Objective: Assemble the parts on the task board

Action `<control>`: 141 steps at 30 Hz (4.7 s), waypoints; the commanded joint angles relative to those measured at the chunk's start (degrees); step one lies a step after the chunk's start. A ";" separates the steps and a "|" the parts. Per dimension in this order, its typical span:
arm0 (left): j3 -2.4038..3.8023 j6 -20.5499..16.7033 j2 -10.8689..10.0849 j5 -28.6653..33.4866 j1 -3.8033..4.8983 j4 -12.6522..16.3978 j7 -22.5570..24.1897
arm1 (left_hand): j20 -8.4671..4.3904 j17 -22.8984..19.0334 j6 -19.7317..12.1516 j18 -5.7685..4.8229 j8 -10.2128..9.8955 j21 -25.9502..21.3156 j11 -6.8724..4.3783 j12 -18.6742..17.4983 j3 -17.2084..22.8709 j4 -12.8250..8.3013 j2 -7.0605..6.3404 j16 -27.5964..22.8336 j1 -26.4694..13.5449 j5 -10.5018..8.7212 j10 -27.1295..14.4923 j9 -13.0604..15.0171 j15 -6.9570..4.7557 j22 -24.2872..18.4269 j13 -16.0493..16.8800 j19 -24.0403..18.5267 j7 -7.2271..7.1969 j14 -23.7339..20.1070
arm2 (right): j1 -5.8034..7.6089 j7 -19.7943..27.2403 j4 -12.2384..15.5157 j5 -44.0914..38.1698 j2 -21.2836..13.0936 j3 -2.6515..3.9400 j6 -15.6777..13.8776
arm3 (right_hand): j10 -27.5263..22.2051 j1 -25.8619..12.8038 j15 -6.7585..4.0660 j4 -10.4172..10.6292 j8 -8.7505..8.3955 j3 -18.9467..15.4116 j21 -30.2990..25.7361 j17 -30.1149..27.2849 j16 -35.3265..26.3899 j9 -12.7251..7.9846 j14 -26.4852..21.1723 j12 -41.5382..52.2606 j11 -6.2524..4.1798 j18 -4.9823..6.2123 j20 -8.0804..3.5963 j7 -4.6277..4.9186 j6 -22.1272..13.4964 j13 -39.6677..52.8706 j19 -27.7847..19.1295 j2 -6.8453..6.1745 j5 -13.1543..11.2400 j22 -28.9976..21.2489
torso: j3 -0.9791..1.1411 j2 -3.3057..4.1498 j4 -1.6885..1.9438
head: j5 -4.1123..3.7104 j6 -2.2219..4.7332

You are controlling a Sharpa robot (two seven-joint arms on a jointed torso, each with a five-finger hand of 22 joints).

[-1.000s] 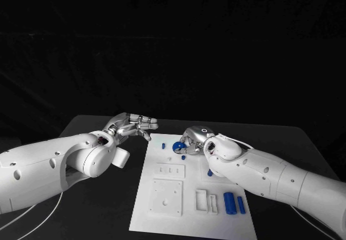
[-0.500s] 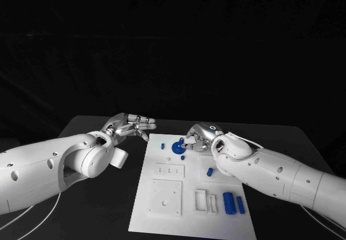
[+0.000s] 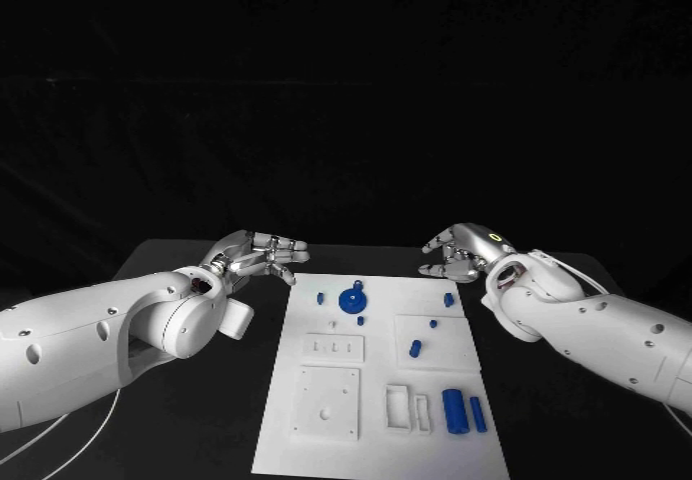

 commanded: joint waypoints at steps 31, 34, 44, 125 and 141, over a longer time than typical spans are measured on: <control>0.02 1.67 -0.21 -0.44 0.02 -0.54 0.53 | -0.06 -0.23 0.04 0.13 -0.07 -0.41 -0.15 0.09 0.40 -0.16 -0.18 -0.75 0.36 -0.15 0.69 0.08 -0.20 -0.20 0.06 -0.39 -0.13 -0.41 | -3.70 12.16 -12.52 12.78 -0.86 0.71 14.01 | -0.91 0.36 -0.01 -11.65 -0.35 3.87 0.73 1.43 -0.64 -0.13 0.02 -0.75 -0.47 -0.33 0.08 0.15 -2.41 -0.43 1.16 1.80 9.92 6.95 | 0.93 0.22 -0.42 | -0.38 -1.05; 0.02 1.67 -0.26 -0.51 0.02 -0.56 0.50 | -0.06 -0.23 0.04 0.13 -0.07 -0.41 -0.15 0.09 0.40 -0.16 -0.18 -0.75 0.36 -0.15 0.69 0.08 -0.20 -0.20 0.06 -0.39 -0.13 -0.41 | -4.03 12.19 -12.60 12.74 -0.71 0.71 14.37 | -0.94 0.33 -0.02 -11.92 -0.32 3.78 0.74 1.43 -0.70 -0.11 0.01 -0.87 -0.47 -0.36 0.03 0.16 -2.54 -0.49 1.17 1.90 9.96 6.96 | 0.89 0.21 -0.45 | -0.38 -1.08; 0.02 1.47 -0.31 -0.66 0.02 -0.62 0.21 | -0.05 -0.31 -0.09 0.15 -0.12 -0.45 -0.11 0.09 0.40 -0.23 -0.10 -0.89 0.40 -0.10 0.57 0.07 -0.20 -0.24 0.05 -0.33 -0.08 -0.28 | -4.52 12.34 -12.30 12.97 -0.21 0.71 15.10 | -0.86 -0.13 -0.03 -11.70 -0.31 1.82 0.72 1.60 -0.75 -0.10 0.07 -0.83 -0.48 -0.33 0.03 0.13 -2.70 -0.39 1.21 2.33 9.84 6.96 | 0.79 0.08 -0.44 | -0.66 -1.60; 0.02 1.51 -0.90 -1.18 0.02 -0.88 -0.48 | 0.07 -0.30 -0.26 0.32 -0.07 -0.28 0.18 0.09 0.25 -0.31 -0.11 -0.85 0.61 -0.15 -0.49 0.08 -0.08 -0.13 0.05 -0.37 0.02 -0.27 | -5.77 12.89 -14.38 15.26 2.12 0.70 13.96 | -0.83 1.06 0.50 -7.99 -0.30 -3.32 0.60 2.16 -0.58 -0.03 0.13 -0.41 0.28 0.31 0.68 0.48 -0.71 -0.45 1.14 3.77 2.90 6.95 | 0.85 0.05 -0.48 | -0.87 -1.44; 0.02 1.84 -1.01 -1.19 0.02 -0.82 -0.95 | 0.07 -0.30 -0.19 0.33 -0.07 -0.25 0.21 0.09 0.25 -0.30 -0.05 -0.85 0.65 -0.15 -0.61 0.08 -0.07 -0.11 0.05 -0.40 0.03 -0.29 | -5.90 12.70 -14.37 15.27 2.04 0.70 13.99 | -0.76 -0.81 0.04 -11.50 -0.32 6.35 0.91 2.72 -0.31 -0.01 0.14 -0.32 -0.19 0.08 0.19 -0.09 2.18 -0.14 1.14 4.88 2.67 6.99 | 0.86 0.03 -0.48 | -1.19 -1.26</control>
